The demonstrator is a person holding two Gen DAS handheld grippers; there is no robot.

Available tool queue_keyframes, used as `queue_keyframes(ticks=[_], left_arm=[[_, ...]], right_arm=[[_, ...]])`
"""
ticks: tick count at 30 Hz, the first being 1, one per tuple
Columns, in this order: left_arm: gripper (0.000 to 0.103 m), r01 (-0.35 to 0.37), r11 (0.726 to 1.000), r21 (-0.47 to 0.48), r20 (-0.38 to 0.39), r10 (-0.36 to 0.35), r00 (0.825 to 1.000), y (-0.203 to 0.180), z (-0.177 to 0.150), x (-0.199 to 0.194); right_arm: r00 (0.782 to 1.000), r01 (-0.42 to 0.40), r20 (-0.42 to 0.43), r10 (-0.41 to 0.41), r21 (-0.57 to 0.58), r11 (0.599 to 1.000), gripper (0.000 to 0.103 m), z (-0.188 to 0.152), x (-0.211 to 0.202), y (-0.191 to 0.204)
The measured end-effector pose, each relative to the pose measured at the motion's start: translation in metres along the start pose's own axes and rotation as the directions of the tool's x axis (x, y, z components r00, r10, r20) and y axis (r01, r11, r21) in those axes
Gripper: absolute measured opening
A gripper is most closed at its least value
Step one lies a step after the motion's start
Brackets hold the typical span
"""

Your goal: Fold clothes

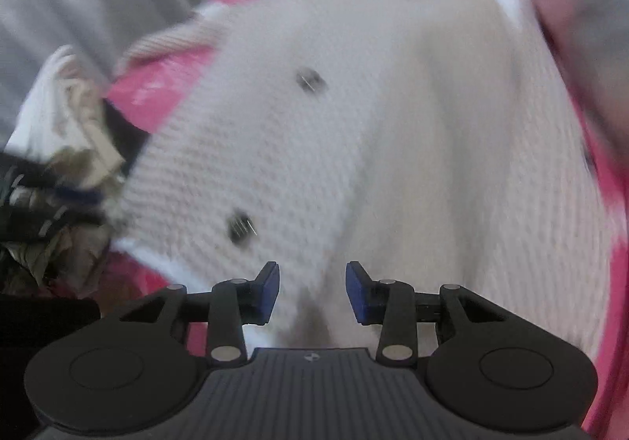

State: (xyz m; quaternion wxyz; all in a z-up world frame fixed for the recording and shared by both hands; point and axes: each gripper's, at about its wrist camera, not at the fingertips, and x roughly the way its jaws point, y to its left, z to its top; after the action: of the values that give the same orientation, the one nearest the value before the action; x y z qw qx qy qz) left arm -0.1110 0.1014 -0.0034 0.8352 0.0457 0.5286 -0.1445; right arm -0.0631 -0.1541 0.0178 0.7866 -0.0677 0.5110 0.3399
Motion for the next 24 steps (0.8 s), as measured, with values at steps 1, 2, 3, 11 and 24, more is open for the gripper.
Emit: queue_keyframes(ticks=[1,2,3,11,24], left_arm=[[0.026,0.003,0.998,-0.058,0.016,-0.002,1.0,0.003,0.01,0.01],[0.026,0.003,0.994,-0.112,0.028,0.0,1.0,0.006,0.02,0.021],[0.027,-0.025,0.992,-0.127,0.005,0.026,1.0,0.006,0.022,0.042],[0.027,-0.043,0.992,-0.117,-0.102,0.031,0.994,0.01,0.046,0.054],[0.032,-0.207,0.958,-0.2,0.027,0.217,0.976,0.06,0.133,0.144]], right_arm=[[1.0,-0.008,0.028,0.009,-0.038,0.999,0.041,0.003,0.005,0.009],[0.999,-0.012,0.043,0.015,-0.081,0.997,0.04,0.002,0.013,0.017],[0.999,-0.004,0.036,0.009,-0.13,0.991,0.038,-0.002,0.025,0.025],[0.991,-0.06,-0.129,0.03,-0.234,0.97,0.038,-0.007,0.04,0.016],[0.996,-0.085,0.019,0.092,-0.249,0.965,0.041,0.056,0.115,-0.024]])
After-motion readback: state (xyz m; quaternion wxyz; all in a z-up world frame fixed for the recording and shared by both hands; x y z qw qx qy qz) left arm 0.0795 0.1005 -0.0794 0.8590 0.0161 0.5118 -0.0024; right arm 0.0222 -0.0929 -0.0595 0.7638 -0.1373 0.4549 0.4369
